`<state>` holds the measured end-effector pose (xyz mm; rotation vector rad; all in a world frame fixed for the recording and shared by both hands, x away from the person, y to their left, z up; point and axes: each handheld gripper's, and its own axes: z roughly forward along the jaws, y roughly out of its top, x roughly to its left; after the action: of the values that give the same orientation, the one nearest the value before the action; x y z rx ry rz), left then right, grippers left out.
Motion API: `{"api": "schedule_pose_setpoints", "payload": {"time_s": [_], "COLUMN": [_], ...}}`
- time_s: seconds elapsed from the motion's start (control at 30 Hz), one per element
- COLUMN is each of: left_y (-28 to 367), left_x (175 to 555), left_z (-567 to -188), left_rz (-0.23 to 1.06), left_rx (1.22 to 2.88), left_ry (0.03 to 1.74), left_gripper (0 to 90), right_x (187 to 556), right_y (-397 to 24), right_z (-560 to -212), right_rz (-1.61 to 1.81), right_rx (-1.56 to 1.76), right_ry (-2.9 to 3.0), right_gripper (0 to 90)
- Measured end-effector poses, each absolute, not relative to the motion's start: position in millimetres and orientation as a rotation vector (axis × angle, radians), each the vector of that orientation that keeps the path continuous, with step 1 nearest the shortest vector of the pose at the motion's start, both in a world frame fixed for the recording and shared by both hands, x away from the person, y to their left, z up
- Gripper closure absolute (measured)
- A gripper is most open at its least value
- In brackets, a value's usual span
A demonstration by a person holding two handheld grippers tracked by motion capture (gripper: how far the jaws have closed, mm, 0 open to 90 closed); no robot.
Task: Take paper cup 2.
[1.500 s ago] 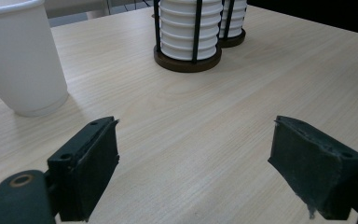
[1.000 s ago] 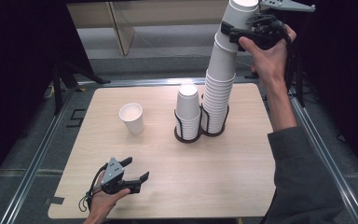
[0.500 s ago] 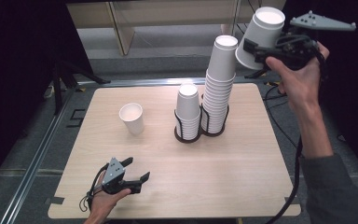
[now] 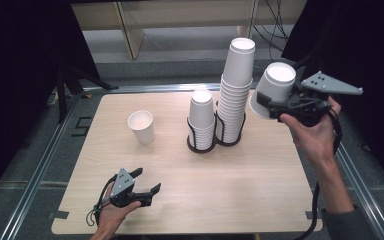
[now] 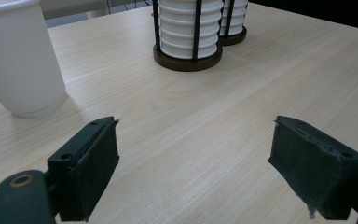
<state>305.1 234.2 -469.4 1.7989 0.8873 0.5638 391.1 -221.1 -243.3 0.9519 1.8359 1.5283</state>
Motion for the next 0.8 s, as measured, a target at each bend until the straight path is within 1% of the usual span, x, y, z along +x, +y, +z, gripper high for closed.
{"api": "schedule_pose_setpoints", "payload": {"time_s": [0.27,0.43,0.8], "left_y": [234,236,236], "left_x": [307,308,310], "left_z": [-471,-471,-472], "left_rz": [0.562,0.570,0.571], "left_rx": [1.795,1.797,1.783], "left_ry": [0.881,0.887,0.873], "left_gripper": [14.4,14.4,14.4], "right_x": [379,378,379], "right_y": [-196,-180,-155], "right_z": [-289,-313,-344], "right_rz": [1.544,1.570,1.607], "right_rx": [0.954,0.948,0.932], "right_ry": [1.930,1.964,2.039], "right_gripper": [17.8,17.8,17.9]}}
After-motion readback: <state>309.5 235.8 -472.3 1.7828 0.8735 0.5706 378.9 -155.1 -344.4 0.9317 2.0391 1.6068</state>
